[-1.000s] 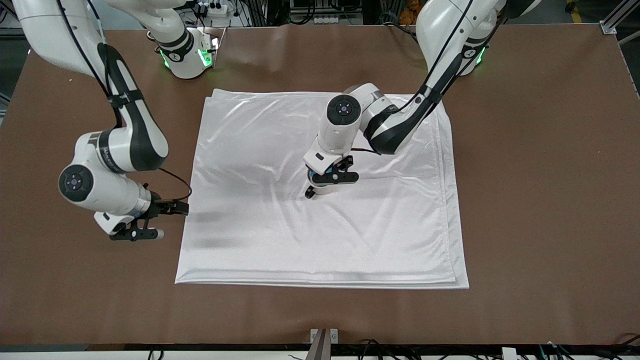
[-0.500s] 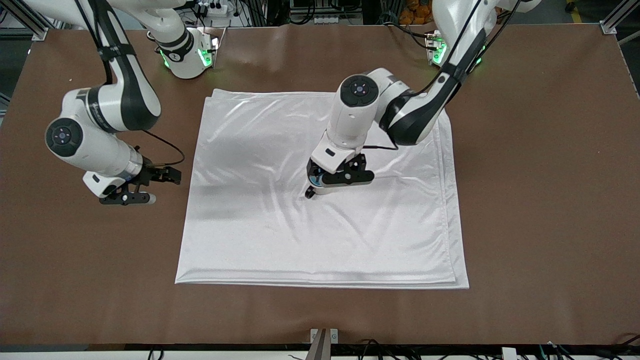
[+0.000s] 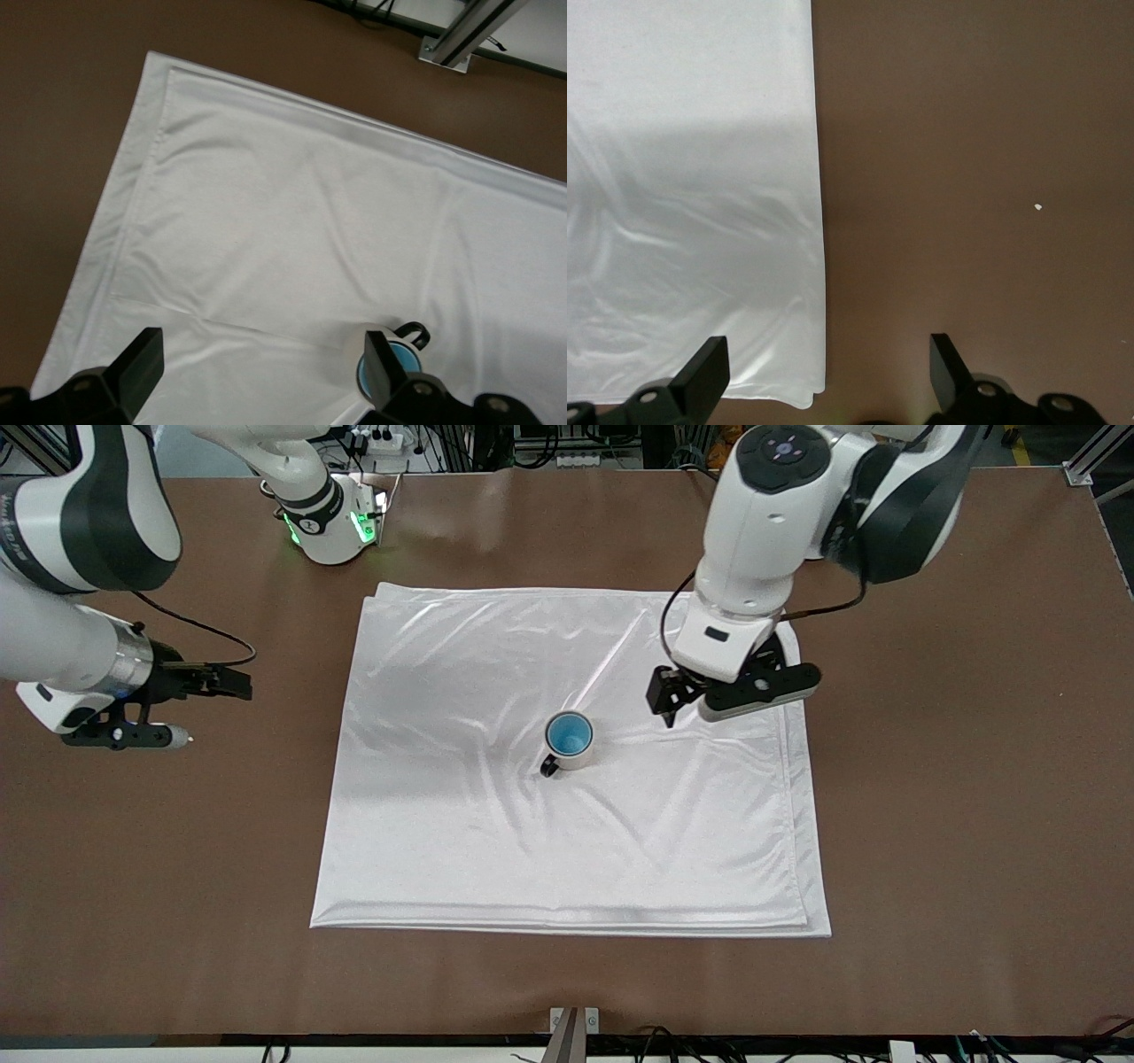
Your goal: Place blue cup into white mug on cloth
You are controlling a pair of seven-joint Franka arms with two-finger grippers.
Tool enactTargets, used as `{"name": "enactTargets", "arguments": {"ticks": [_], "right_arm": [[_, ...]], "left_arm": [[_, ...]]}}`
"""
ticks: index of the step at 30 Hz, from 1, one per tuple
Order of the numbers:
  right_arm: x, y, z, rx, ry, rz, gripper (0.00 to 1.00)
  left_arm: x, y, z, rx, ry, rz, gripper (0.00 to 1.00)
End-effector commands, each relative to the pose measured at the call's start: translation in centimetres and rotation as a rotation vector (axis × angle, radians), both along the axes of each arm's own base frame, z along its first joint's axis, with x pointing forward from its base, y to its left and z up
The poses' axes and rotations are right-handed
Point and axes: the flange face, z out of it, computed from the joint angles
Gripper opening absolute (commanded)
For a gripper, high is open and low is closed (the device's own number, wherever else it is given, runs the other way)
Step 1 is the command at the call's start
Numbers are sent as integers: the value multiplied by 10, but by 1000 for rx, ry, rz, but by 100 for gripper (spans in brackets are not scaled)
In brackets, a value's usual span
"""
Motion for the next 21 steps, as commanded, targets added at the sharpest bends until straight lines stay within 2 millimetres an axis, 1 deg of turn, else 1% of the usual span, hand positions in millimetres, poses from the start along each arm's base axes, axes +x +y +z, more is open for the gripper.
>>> {"name": "enactTargets", "arguments": {"ticks": [1,5,6,9,12,15,19,21], "right_arm": [[4,-5,36,-2,-3,27,100],[6,-10,53,11,-32,78,100],[7,-16,56,16,-38,93,100],[6,-26,70,22,-68,123,100],[5,-29,88,20,-112,121,100],[7,-27,109,16,-169,125,100],[11,-29,121,-1,-228,127,100],[10,-32,127,-3,-248,121,100]], "left_arm": [[-10,36,27,48,21,-34,100],[-14,50,41,49,31,-33,100],[-14,55,43,55,35,-36,100],[-8,76,49,64,45,-59,100],[-2,96,56,21,65,-76,100],[4,124,64,-28,77,-58,100],[8,149,63,-18,113,-97,100],[5,158,67,-15,118,-93,100]]}}
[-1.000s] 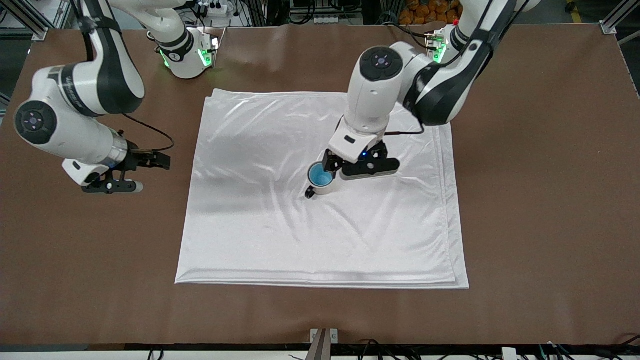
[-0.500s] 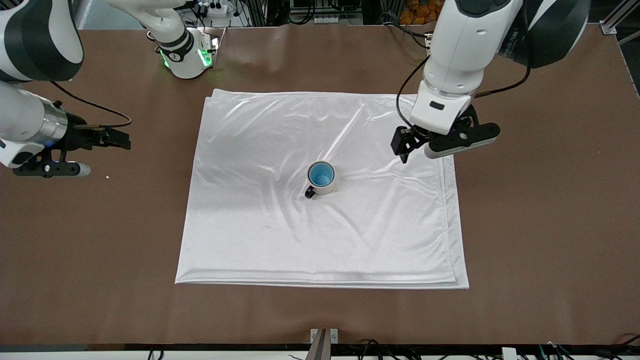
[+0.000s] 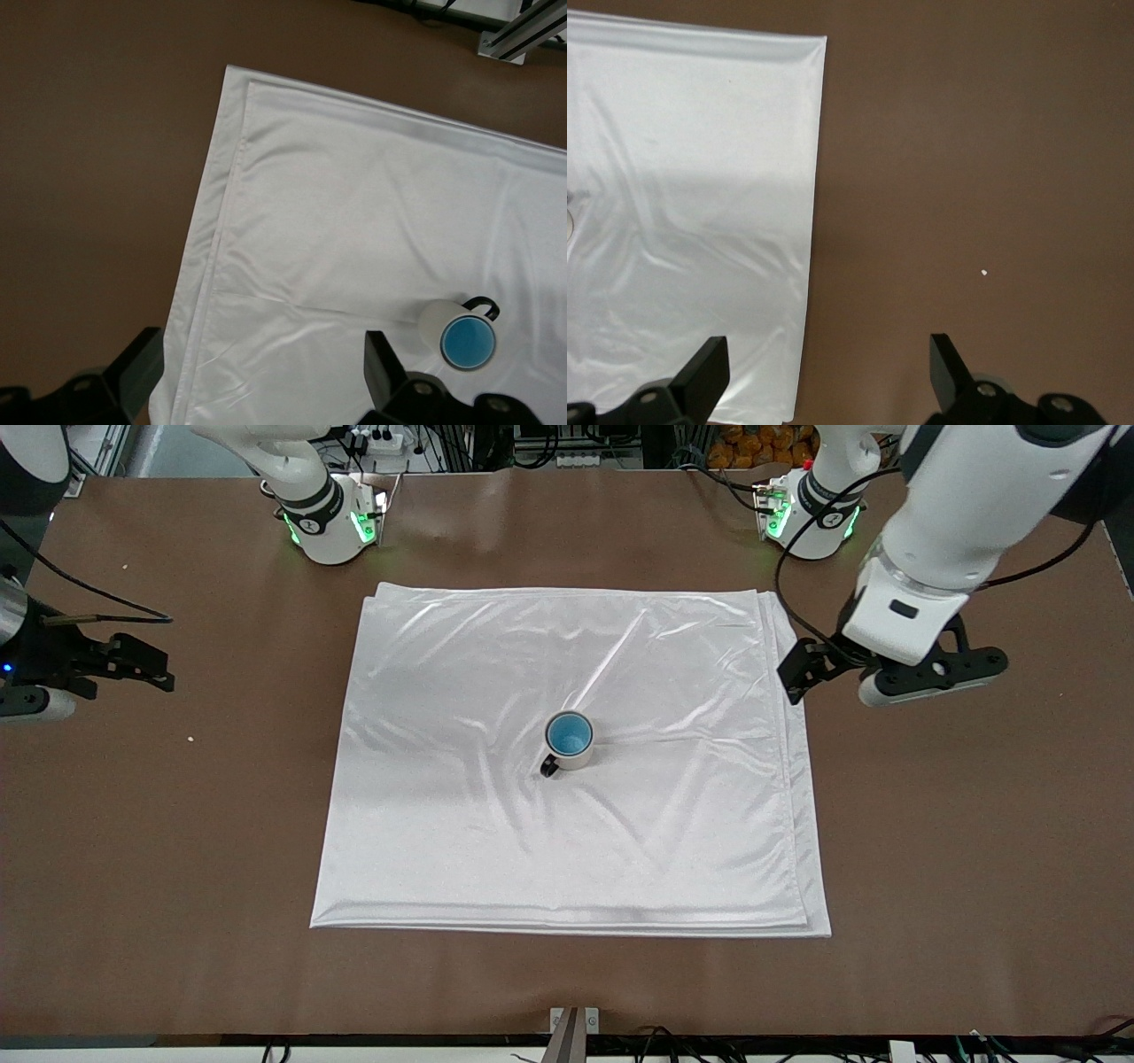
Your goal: Place blue cup into white mug on cloth
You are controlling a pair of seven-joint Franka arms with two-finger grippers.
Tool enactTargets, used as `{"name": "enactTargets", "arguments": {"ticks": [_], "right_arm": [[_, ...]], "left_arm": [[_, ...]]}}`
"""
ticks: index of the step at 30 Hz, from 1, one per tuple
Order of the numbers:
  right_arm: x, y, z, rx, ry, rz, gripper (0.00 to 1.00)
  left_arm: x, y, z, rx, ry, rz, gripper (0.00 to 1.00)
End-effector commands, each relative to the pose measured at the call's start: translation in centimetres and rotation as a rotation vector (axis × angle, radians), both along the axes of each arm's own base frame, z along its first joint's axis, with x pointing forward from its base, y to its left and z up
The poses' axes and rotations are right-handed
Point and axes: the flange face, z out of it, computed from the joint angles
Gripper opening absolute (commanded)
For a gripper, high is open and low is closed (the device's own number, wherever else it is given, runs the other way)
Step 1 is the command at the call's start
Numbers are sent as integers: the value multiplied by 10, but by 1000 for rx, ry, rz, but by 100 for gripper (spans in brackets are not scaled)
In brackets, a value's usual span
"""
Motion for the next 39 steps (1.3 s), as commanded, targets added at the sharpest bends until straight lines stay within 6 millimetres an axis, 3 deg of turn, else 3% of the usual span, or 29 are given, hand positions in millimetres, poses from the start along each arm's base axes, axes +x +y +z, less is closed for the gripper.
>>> {"name": "enactTargets", "arguments": {"ticks": [1,7,16,22,39], "right_arm": [[-4,-6,22,-19,-64,7,100],[-6,-20,24,-11,-67,-19,100],[-5,-17,29,-4,-93,-19,100],[-5,-15,26,5,-86,-36,100],[-4,-13,24,16,-81,-77,100]], "left_arm": [[-10,28,8,-10,29,-14,100],[-5,56,10,-9,37,-6,100],[6,102,11,-15,35,-64,100],[13,148,11,-5,32,-117,100],[13,168,12,-2,47,-114,100]]}}
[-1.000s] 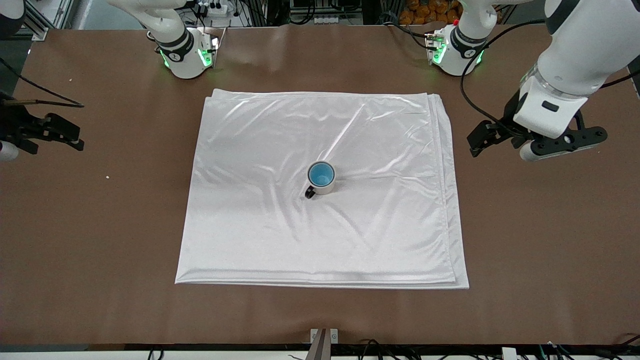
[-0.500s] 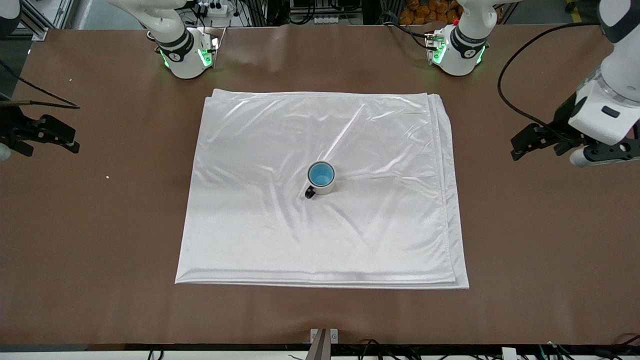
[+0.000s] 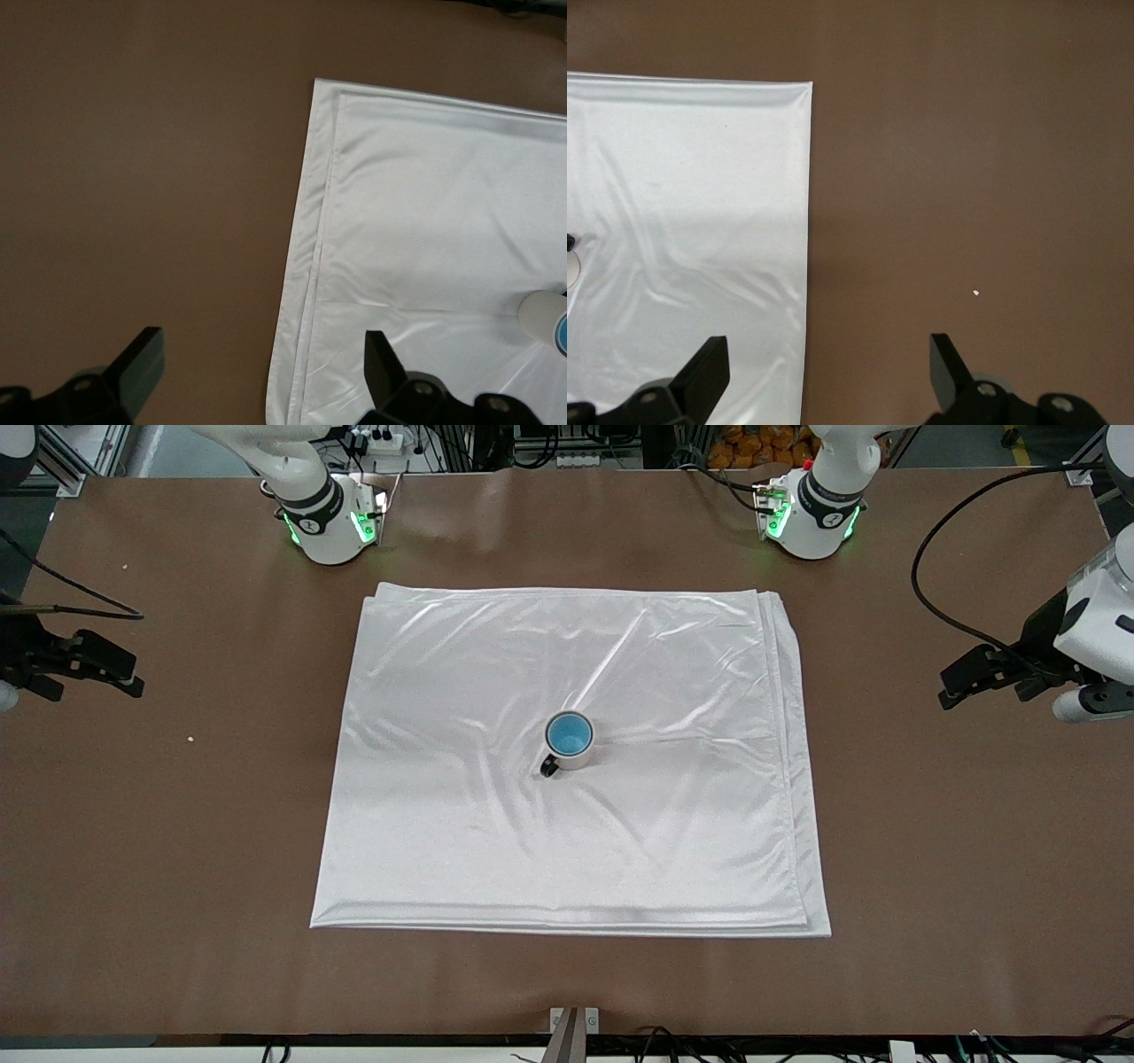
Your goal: Place blue cup into white mug on cloth
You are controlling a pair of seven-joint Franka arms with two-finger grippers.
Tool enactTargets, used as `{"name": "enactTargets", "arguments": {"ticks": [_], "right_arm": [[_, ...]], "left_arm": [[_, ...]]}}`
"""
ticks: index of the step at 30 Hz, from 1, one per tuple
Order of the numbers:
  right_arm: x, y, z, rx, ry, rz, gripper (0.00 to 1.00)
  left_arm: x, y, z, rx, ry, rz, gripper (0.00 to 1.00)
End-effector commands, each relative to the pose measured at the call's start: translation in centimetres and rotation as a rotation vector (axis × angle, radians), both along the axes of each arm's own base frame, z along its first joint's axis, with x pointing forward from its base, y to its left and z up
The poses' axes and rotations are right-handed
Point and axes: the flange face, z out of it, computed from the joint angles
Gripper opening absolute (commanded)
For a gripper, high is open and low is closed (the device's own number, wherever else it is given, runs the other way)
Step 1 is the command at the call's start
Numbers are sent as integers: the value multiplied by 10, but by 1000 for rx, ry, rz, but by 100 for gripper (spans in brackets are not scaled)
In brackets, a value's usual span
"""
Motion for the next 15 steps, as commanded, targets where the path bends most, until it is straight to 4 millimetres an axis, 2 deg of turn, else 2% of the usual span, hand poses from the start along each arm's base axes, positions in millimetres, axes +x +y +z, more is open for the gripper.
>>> {"name": "enactTargets", "arguments": {"ticks": [1,15], "right_arm": [[-4,1,4,11,-4,-21,100],[-4,-1,8,-8,-24,-17,100]], "left_arm": [[-9,5,3,-13,11,-31,100],[-10,17,3,-12,21,-34,100]]}}
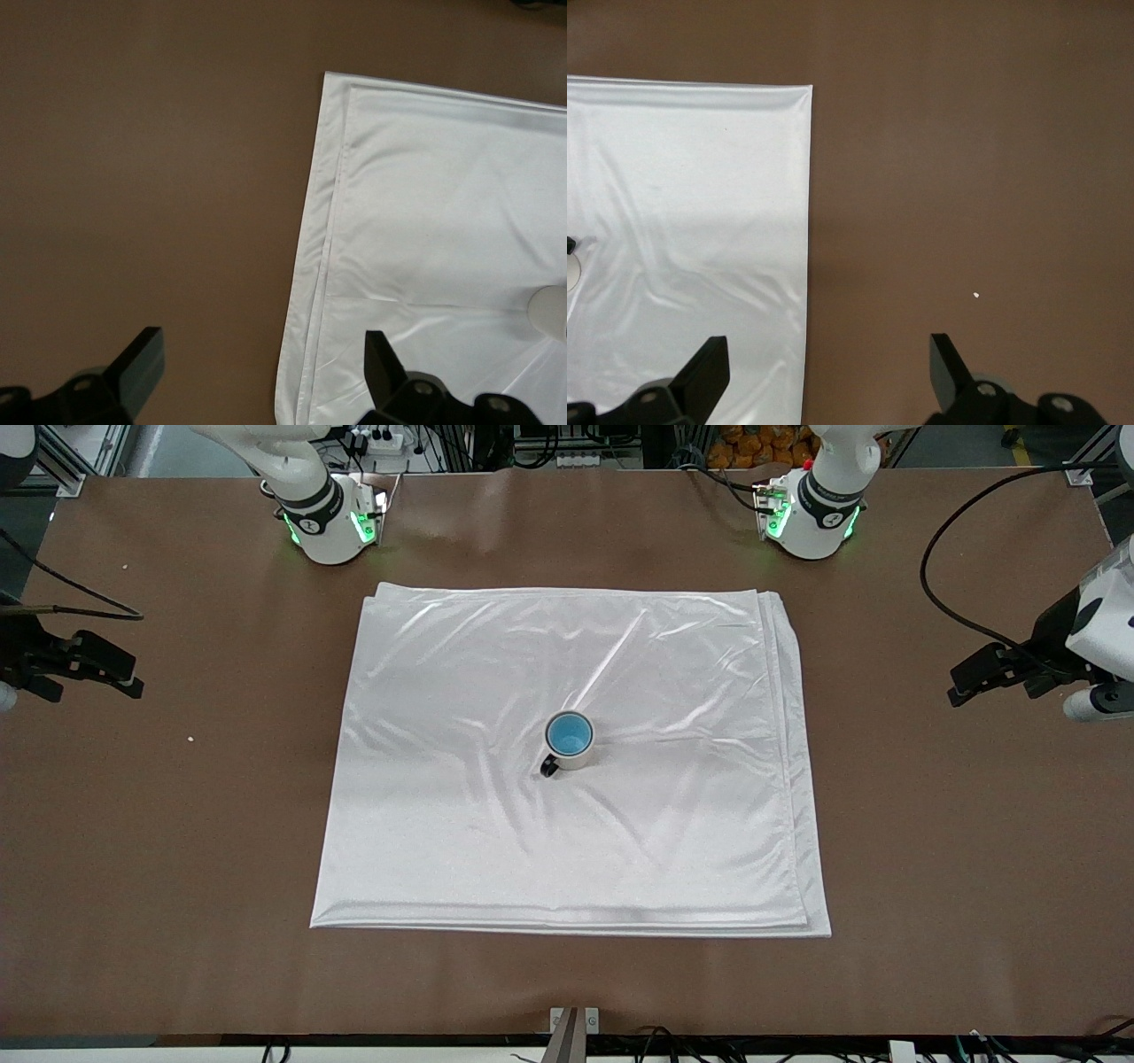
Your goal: Place blue cup into white mug on cloth
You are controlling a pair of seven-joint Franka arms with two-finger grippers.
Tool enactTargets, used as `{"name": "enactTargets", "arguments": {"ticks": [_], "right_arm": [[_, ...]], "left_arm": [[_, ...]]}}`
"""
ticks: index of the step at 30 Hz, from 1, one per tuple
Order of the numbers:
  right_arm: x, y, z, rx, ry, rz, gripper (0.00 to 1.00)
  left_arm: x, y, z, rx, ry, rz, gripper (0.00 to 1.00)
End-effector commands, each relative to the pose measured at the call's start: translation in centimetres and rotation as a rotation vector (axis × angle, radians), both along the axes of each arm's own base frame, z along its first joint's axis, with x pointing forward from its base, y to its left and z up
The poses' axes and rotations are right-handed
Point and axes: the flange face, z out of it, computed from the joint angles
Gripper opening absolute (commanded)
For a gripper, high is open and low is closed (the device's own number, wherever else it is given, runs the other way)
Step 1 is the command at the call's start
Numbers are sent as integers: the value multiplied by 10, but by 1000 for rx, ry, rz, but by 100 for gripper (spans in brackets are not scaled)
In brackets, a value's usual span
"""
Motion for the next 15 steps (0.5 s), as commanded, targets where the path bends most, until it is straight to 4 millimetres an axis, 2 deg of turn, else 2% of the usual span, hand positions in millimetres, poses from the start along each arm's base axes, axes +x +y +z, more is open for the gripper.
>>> {"name": "enactTargets", "arguments": {"ticks": [1,5,15], "right_arm": [[-4,-2,6,-10,-15,-15,100],[-4,-5,6,-16,-15,-12,100],[-4,-5,6,-18,-15,-12,100]], "left_arm": [[-10,7,4,-16,6,-47,100],[-9,14,4,-11,5,-78,100],[-10,11,6,7,2,-145,100]]}}
